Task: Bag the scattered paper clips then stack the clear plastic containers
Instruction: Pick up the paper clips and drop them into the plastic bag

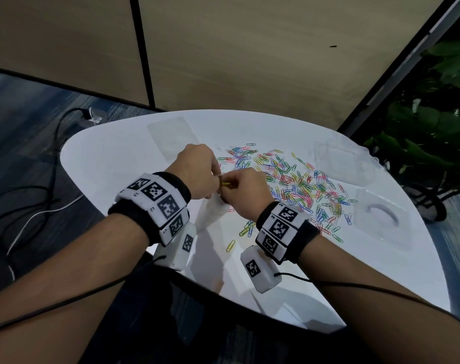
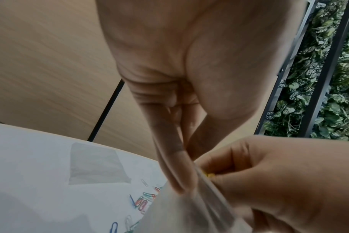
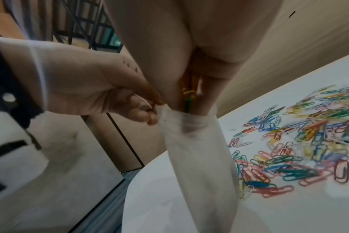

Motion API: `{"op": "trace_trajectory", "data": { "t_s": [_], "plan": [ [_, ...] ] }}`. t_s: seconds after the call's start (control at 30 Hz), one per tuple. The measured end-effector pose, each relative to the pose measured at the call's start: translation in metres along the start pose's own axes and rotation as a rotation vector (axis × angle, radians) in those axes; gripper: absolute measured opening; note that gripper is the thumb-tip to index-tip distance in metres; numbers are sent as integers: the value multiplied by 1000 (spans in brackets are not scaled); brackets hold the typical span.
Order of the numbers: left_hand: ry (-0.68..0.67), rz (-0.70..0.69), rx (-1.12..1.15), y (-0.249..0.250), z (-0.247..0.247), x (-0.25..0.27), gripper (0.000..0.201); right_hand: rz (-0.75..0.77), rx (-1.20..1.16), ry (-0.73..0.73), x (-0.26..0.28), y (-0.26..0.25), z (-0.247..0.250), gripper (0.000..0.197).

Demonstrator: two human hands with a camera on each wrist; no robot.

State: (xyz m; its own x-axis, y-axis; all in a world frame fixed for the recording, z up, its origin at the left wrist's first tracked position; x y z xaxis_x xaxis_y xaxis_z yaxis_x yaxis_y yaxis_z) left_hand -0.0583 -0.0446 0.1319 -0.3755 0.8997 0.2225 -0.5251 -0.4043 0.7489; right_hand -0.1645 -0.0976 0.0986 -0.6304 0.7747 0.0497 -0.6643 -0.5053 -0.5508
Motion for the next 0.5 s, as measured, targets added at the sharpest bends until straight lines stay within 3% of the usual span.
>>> {"op": "trace_trajectory", "data": {
  "t_s": [0.3,0.4,0.5],
  "plan": [
    [-14,-7,5,1,1,2,27,149,134,-88,4,-12,-4,31],
    [-18,-11,6,1,1,2,25,152,111,-131,3,-10,-6,26],
    [-15,-13,-5,0,2,1,23,164,97,-66,2,-10,0,25]
  ]
}}
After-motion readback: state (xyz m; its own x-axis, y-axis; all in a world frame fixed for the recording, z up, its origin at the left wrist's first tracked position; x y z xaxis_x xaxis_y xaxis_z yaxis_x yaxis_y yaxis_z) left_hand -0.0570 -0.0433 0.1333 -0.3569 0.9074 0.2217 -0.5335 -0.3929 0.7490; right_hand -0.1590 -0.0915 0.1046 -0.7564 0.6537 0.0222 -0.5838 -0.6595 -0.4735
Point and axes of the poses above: each hand's wrist, its own x-axis away from the middle knuckle, its own z-axis out of the back of the hand, y = z × x, the point moved 7 cm from there along -x, towards the middle knuckle, and after that the axes turned 11 degrees about x, right-handed, at the moved point
